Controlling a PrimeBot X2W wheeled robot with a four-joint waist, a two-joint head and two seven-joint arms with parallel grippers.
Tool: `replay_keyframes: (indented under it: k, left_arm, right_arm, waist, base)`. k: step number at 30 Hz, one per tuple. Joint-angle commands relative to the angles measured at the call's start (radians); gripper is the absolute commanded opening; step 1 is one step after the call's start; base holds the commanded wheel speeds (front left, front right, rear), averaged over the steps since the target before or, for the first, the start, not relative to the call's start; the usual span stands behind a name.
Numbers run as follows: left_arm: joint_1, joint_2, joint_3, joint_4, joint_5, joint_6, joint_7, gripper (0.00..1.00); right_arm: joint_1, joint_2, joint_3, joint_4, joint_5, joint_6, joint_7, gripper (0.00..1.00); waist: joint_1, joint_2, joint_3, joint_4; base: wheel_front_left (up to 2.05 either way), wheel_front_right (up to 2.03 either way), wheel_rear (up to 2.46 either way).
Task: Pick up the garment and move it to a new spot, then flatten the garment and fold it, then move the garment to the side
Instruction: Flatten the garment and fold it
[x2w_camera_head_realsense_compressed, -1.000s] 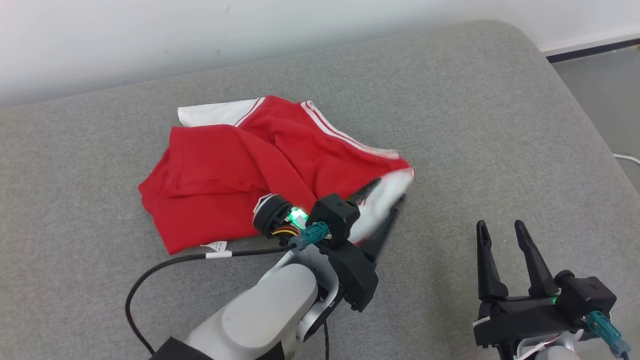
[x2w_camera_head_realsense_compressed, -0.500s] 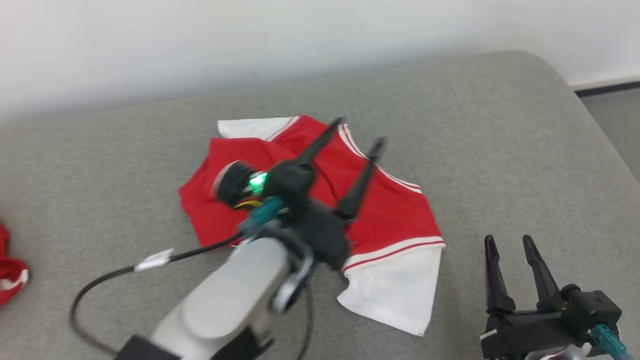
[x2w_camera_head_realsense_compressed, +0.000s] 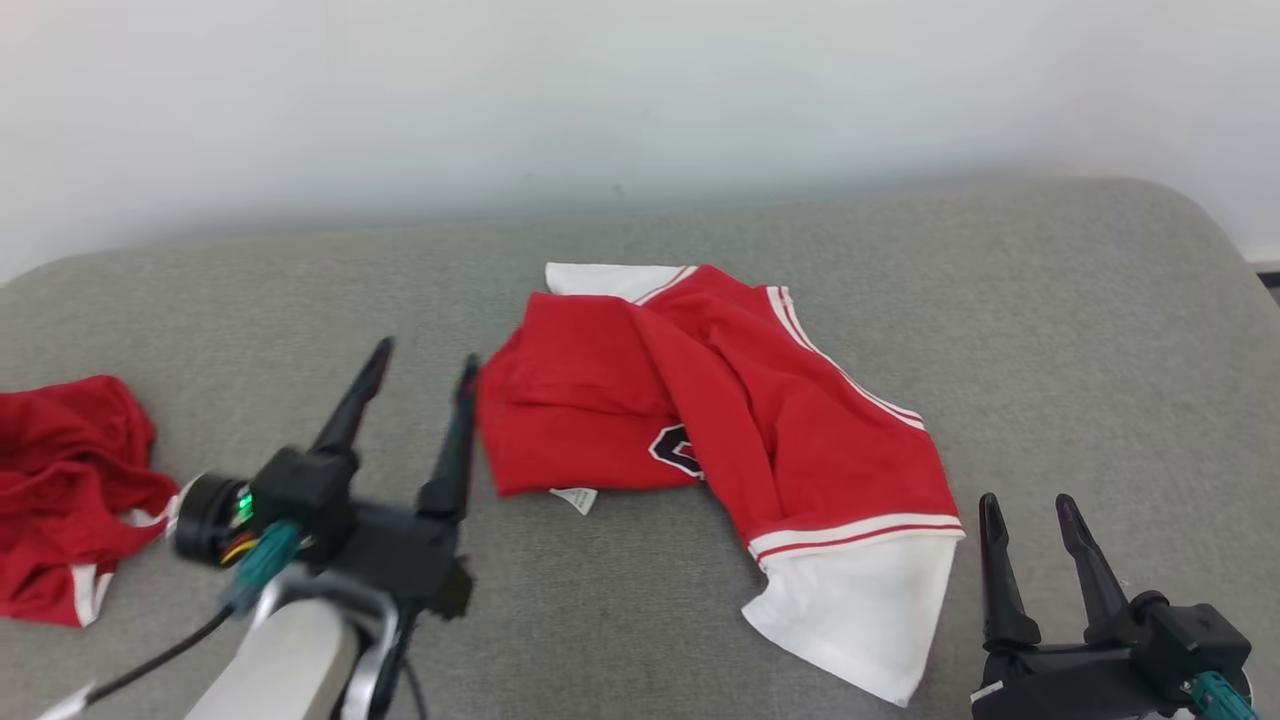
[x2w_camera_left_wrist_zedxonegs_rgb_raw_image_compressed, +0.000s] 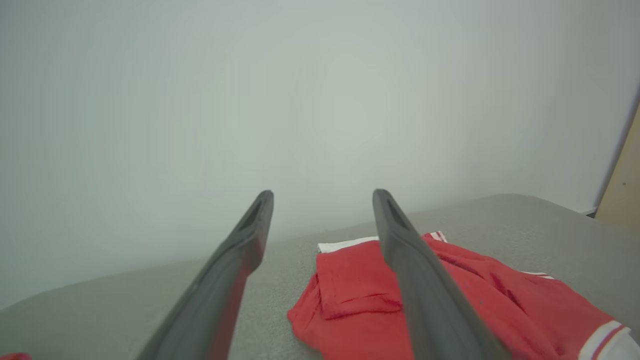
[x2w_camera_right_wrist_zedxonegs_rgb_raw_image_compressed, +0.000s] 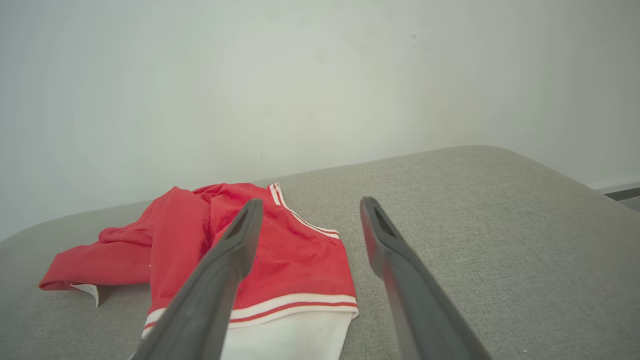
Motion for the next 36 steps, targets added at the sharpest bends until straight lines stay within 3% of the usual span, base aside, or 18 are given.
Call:
replay_keyframes:
  k: [1,6,17,27,36]
  left_arm:
    - [0.036,0.011,0.02,-0.018,0.019,0.007,-0.003,1.0]
    - [0.197,0.046,0.142,-0.118,0.068,0.025,-0.003,1.0]
    - [0.433,-0.001,0.327,-0.233,0.145,0.042,-0.003,1.0]
    - [0.48,-0.068,0.379,-0.212,0.199,-0.014,-0.003,1.0]
    - [0.301,-0.053,0.386,-0.149,0.19,-0.099,0.02,1.0]
  right_arm:
    - [0.012,-0.005,0.0,-0.001,-0.011,-0.002,0.0,1.0]
    - [0.025,-0.006,0.009,0.0,-0.013,-0.002,0.0,1.0]
    - [0.038,-0.012,0.006,-0.003,-0.002,-0.002,0.0,1.0]
    - [0.022,-0.013,0.017,0.003,-0.005,-0.002,0.0,1.0]
    - [-0.016,-0.015,0.039,0.006,0.012,-0.002,0.0,1.0]
  waist:
    - [0.0001,0.0,-0.016,0.021]
    - [0.0001,0.0,-0.029,0.037]
    - [0.0001,0.0,-0.023,0.053]
    - [0.0001,0.0,-0.012,0.054]
    - [0.0001,0.0,0.043,0.006]
  base:
    - [0.0,0.0,0.0]
    - [0.0,0.0,0.0]
    - [0.0,0.0,0.0]
    - [0.0,0.0,0.0]
    - [0.0,0.0,0.0]
